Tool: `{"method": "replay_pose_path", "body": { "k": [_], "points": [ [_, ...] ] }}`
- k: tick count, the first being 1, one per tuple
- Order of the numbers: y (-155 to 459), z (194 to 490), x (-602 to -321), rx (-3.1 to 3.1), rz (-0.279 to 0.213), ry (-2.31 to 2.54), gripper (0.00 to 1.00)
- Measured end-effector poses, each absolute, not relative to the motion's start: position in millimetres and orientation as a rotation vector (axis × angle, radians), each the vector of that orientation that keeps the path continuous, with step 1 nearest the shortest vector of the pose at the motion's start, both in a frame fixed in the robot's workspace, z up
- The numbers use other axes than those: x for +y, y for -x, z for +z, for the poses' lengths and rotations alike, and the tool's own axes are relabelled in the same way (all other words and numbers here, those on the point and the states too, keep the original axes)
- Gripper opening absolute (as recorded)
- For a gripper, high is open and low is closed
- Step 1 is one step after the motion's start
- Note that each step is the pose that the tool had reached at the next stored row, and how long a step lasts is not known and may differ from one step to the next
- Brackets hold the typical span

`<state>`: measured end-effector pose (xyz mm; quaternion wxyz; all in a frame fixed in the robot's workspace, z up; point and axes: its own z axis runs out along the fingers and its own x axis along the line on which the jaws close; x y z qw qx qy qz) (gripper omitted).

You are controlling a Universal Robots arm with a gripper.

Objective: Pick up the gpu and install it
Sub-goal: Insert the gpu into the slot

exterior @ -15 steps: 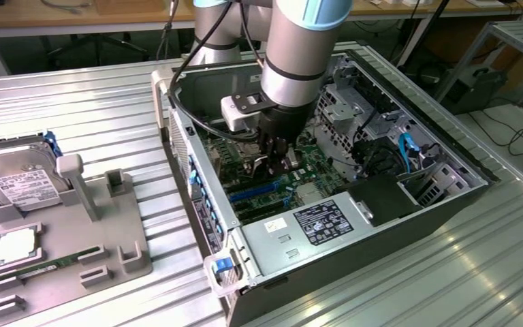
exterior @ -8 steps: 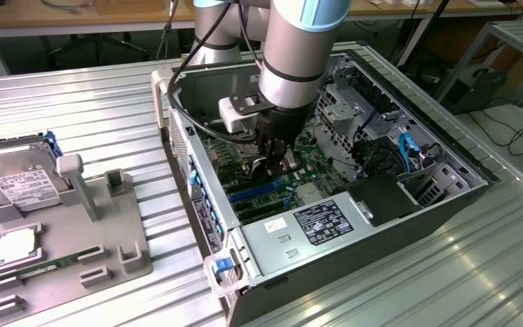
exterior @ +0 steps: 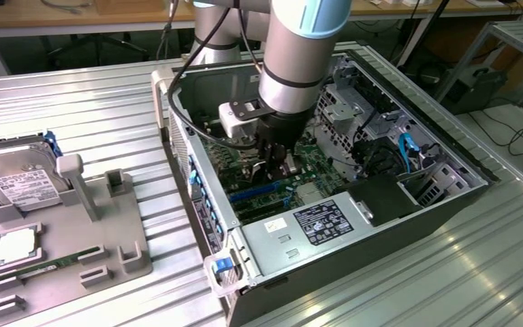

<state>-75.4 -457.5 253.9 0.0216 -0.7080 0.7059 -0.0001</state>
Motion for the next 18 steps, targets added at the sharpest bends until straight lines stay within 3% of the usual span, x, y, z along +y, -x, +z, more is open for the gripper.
{"method": "replay_pose_path", "body": {
  "k": [18],
  "points": [
    [81.4, 246.7, -461.9, 2.188, 0.000, 2.194, 0.28]
  ]
}}
